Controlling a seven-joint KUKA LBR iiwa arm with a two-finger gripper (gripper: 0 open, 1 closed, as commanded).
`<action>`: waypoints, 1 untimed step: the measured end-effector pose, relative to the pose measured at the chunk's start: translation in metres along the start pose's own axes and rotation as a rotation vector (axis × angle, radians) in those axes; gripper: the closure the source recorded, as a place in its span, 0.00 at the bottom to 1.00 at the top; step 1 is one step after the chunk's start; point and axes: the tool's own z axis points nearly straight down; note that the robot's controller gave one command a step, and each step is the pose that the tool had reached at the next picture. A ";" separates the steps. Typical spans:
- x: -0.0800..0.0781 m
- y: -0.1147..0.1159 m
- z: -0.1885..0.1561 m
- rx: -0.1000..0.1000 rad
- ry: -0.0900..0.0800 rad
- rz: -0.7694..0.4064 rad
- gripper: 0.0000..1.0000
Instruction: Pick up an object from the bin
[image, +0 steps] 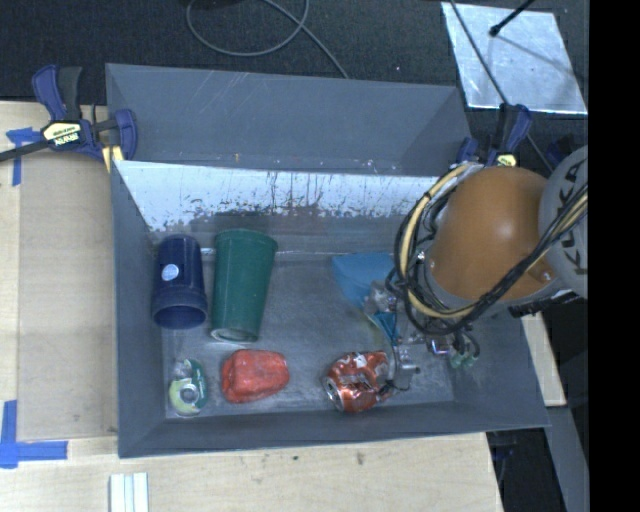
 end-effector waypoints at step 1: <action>-0.002 0.000 -0.004 0.000 -0.009 0.000 0.00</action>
Offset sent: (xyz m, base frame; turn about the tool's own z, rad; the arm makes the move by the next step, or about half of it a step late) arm -0.0043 0.0102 -0.0933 -0.1080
